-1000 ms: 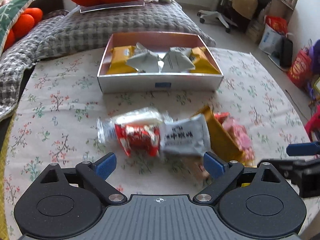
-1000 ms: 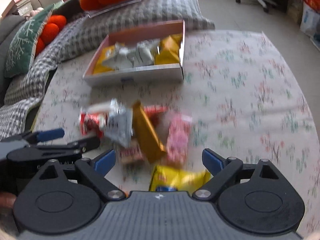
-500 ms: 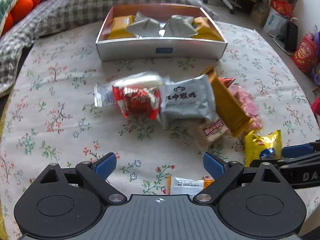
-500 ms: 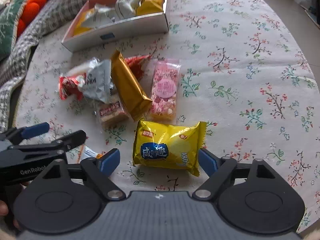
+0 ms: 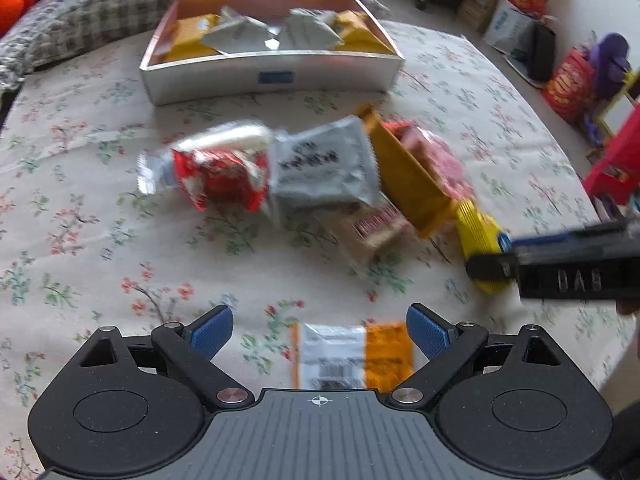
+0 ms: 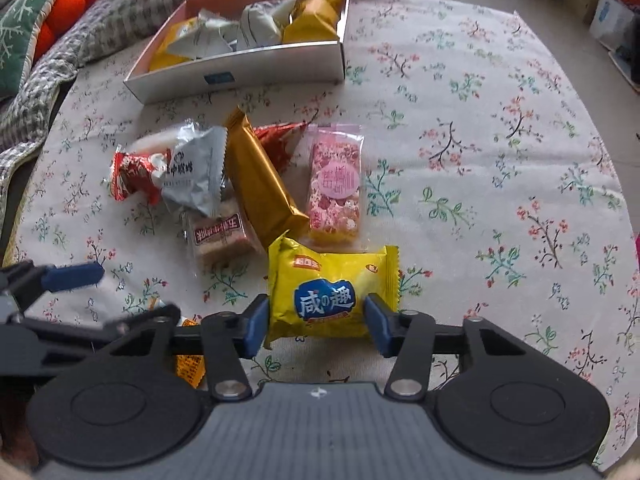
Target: Organize snacks
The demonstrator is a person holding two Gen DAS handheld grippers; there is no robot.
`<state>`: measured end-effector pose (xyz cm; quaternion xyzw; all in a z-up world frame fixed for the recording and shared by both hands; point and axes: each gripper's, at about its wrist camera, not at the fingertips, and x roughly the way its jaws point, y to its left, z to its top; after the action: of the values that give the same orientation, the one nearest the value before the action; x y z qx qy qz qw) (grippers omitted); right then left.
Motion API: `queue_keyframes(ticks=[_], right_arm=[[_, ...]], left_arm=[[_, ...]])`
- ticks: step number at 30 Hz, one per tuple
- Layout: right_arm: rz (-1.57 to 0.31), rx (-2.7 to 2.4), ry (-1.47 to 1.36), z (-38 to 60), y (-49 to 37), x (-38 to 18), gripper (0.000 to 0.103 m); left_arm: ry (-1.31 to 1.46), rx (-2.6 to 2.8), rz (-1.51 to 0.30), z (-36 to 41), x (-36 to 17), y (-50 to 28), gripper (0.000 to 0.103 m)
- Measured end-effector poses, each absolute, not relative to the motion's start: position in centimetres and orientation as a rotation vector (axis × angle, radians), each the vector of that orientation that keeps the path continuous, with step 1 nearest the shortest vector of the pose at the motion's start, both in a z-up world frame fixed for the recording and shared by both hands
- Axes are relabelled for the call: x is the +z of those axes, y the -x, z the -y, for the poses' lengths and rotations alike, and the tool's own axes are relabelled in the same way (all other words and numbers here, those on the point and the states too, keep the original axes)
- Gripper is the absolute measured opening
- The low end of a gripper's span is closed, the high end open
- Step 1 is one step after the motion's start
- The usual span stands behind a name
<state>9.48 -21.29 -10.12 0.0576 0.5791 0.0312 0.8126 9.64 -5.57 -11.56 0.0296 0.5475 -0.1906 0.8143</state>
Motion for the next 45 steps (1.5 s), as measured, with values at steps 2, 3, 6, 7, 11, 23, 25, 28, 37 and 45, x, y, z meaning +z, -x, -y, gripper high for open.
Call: queue_keyframes(ticks=[2, 3, 6, 7, 11, 23, 25, 28, 37, 45], right_arm=[[-1.221, 0.064, -0.124, 21.4, -9.3, -9.9, 0.034], [-1.213, 0.063, -0.127, 21.5, -9.2, -9.8, 0.032], [-1.189, 0.054, -0.119, 21.7, -8.6, -9.4, 0.029], [-1.184, 0.052, -0.115, 21.7, -8.9, -9.5, 0.028], [-1.143, 0.041, -0.116, 22.2, -9.0, -9.1, 0.019], [-1.0, 0.09, -0.186, 23.2, -8.3, -6.6, 0.011], [-0.994, 0.088, -0.19, 23.2, -8.3, -6.6, 0.011], [-0.981, 0.092, -0.197, 23.3, -8.3, -6.3, 0.011], [-0.955, 0.099, -0.19, 22.9, -8.3, -6.0, 0.01], [-0.936, 0.11, -0.197, 22.7, -8.4, -5.6, 0.01]], left_arm=[[-0.09, -0.429, -1.173, 6.0, -11.8, -9.1, 0.095], [-0.115, -0.441, -1.172, 6.3, -11.9, -8.6, 0.095], [-0.163, -0.472, -1.166, 7.1, -12.2, -7.8, 0.095], [-0.173, -0.486, -1.167, 7.4, -12.3, -7.5, 0.095], [-0.225, -0.531, -1.166, 8.2, -12.7, -6.6, 0.095], [-0.299, -0.505, -1.103, 8.3, -13.0, -6.7, 0.04], [-0.286, -0.492, -1.095, 8.0, -12.7, -6.9, 0.035], [-0.233, -0.473, -1.077, 7.2, -12.0, -7.4, 0.014], [-0.14, -0.38, -1.061, 5.2, -11.1, -9.0, 0.0], [0.002, -0.208, -1.13, 1.7, -11.4, -11.4, 0.075]])
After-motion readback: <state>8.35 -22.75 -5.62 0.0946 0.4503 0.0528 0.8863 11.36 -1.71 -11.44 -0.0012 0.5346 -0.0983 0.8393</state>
